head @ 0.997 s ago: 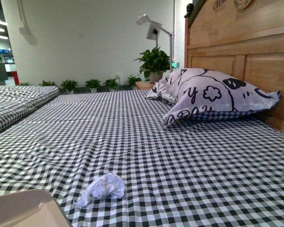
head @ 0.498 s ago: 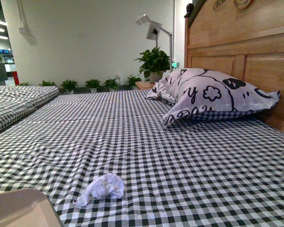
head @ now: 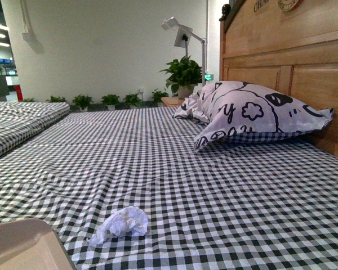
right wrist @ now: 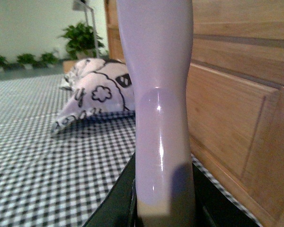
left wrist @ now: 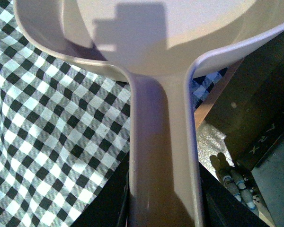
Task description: Clean up trash
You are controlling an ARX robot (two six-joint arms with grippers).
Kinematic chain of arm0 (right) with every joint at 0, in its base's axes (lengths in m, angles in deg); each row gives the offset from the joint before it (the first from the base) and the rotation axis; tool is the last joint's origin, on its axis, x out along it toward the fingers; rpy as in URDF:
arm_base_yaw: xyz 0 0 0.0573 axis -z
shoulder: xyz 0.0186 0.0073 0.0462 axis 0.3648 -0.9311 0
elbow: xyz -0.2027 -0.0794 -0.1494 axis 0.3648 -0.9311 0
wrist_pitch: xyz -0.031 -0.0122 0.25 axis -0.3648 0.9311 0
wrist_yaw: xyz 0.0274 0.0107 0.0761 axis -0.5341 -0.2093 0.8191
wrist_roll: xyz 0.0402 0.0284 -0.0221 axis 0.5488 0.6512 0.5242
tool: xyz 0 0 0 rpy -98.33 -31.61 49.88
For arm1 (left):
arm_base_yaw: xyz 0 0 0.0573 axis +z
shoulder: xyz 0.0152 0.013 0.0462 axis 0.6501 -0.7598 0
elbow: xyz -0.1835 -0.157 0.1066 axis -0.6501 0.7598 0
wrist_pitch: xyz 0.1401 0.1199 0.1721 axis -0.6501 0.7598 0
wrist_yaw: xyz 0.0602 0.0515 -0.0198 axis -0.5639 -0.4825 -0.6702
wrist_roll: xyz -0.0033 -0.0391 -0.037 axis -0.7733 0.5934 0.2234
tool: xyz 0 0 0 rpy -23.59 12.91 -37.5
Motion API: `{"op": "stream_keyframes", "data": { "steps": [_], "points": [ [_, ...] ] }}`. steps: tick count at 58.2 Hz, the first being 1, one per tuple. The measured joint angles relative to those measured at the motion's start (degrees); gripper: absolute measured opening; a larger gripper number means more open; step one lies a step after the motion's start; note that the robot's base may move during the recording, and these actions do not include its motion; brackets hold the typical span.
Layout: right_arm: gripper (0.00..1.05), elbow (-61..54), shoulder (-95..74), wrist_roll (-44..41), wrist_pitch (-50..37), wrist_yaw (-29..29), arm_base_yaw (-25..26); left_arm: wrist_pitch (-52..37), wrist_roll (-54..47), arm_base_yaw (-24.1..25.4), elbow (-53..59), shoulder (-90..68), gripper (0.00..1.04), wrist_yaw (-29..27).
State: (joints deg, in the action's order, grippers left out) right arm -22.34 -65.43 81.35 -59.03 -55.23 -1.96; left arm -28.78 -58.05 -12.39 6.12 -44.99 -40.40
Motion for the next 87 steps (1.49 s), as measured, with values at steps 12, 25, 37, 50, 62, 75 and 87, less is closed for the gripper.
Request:
{"op": "stream_keyframes", "data": {
  "steps": [12, 25, 37, 50, 62, 75, 87],
  "points": [
    [0.19, 11.3, -14.7, 0.2, 18.0, -2.0, -8.2, 0.0, 0.1, 0.0, 0.0, 0.0, 0.27, -0.2],
    [0.19, 25.3, -37.2, -5.1, 11.0, 4.3, -11.7, 0.0, 0.1, 0.0, 0.0, 0.0, 0.27, -0.2],
    [0.19, 36.0, -57.2, -10.0, 10.6, 5.2, -11.6, 0.0, 0.2, 0.0, 0.0, 0.0, 0.27, -0.2],
    [0.19, 41.5, -69.1, -13.3, 13.7, 5.4, -11.5, 0.0, 0.2, 0.0, 0.0, 0.0, 0.27, -0.2],
    [0.19, 44.8, -73.9, -14.7, 16.7, 5.7, -12.3, 0.0, 0.2, 0.0, 0.0, 0.0, 0.27, -0.2],
    [0.19, 43.9, -76.5, -12.6, 27.2, 13.8, -15.7, 0.0, 0.3, 0.0, 0.0, 0.0, 0.27, -0.2],
    [0.19, 41.6, -72.5, -9.8, 35.6, 31.0, -18.8, 0.0, 0.3, 0.0, 0.0, 0.0, 0.27, -0.2]
  ]
}}
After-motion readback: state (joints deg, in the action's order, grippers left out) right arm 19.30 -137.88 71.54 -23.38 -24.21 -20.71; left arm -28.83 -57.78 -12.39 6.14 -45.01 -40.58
